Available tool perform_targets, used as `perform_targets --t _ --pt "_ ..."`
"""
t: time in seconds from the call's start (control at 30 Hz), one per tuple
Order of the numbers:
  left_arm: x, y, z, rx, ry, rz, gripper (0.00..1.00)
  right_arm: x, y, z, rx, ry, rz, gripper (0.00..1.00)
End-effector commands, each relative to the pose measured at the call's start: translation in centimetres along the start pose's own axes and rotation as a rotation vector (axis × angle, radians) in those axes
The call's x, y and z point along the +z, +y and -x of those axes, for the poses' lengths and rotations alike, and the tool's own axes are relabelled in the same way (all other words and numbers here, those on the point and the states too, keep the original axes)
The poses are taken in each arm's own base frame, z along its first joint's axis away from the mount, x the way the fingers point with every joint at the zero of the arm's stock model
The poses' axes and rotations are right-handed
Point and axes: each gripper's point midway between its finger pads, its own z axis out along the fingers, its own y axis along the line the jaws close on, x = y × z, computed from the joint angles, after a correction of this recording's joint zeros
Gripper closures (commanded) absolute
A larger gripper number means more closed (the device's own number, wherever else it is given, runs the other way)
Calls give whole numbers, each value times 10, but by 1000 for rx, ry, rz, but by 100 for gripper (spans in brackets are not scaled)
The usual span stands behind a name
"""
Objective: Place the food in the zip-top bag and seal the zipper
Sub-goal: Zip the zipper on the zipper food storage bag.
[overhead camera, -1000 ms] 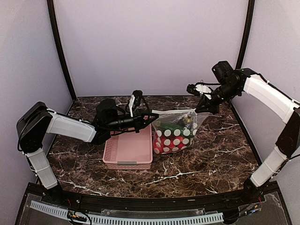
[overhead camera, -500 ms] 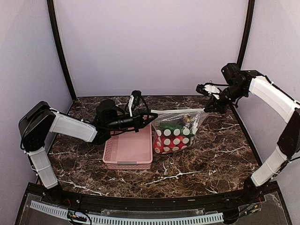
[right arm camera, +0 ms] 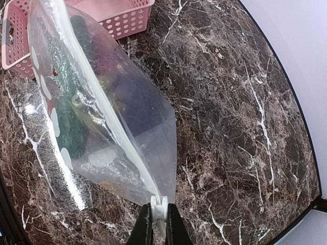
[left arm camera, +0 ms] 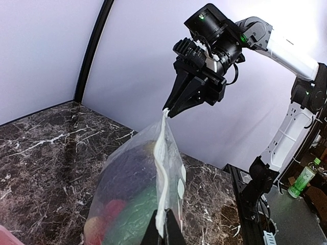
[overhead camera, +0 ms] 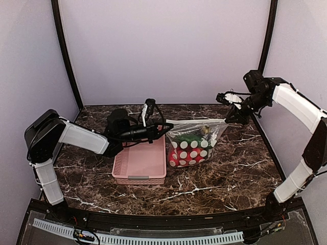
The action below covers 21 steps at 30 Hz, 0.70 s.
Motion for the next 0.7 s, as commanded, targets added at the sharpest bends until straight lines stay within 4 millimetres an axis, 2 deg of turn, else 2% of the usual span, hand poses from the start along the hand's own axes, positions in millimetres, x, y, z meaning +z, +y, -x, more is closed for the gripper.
perform_targets --t 0.0,0.03,0.07,0.1,0.13,0.17,0.2,0.23,0.27,0.3,0.33,0.37,0.4,0.43,0.5,0.6,0.63,0.67 --pt "9 11 7 1 -11 -6 99 -11 -16 -19 2 55 -79 100" --pt "14 12 16 9 -21 -17 99 -12 -19 -21 6 58 -84 100" --pt "19 19 10 -1 -9 -13 99 -13 -23 -21 11 56 -88 100" --pt "26 19 22 10 -24 -26 99 -14 -27 -21 16 53 -94 100" --pt "31 26 15 -1 -11 -20 99 -16 -31 -21 19 48 -101 100" --pt "37 27 26 11 -28 -27 99 -18 -36 -20 21 46 -110 100" --pt "41 33 22 6 -23 -24 99 -21 -42 -20 23 43 -123 100" --pt "47 34 31 15 -37 -27 99 -24 -48 -18 25 38 -136 100" --pt "51 38 29 15 -31 -24 99 -28 -56 -19 34 37 -152 100" --pt "55 38 38 26 -41 -28 99 -32 -61 -18 39 30 -166 100" --pt "58 40 37 31 -37 -27 99 -37 -67 -16 39 20 -181 100" --pt "61 40 43 37 -40 -28 99 -40 -69 -16 44 15 -189 100" --pt "62 42 40 33 -30 -26 99 -42 -69 -16 44 8 -190 100" --pt "64 42 43 37 -31 -31 99 -42 -66 -16 44 2 -184 100" --pt "66 43 34 17 -5 -44 99 -39 -53 -17 48 -18 -144 99" --pt "61 39 16 -42 21 -80 92 -30 -26 -20 75 -51 -60 90" --pt "59 37 14 -53 21 -91 86 -27 -15 -20 84 -57 -29 87" --pt "55 33 9 -82 23 -107 74 -25 -6 -20 93 -64 1 84"
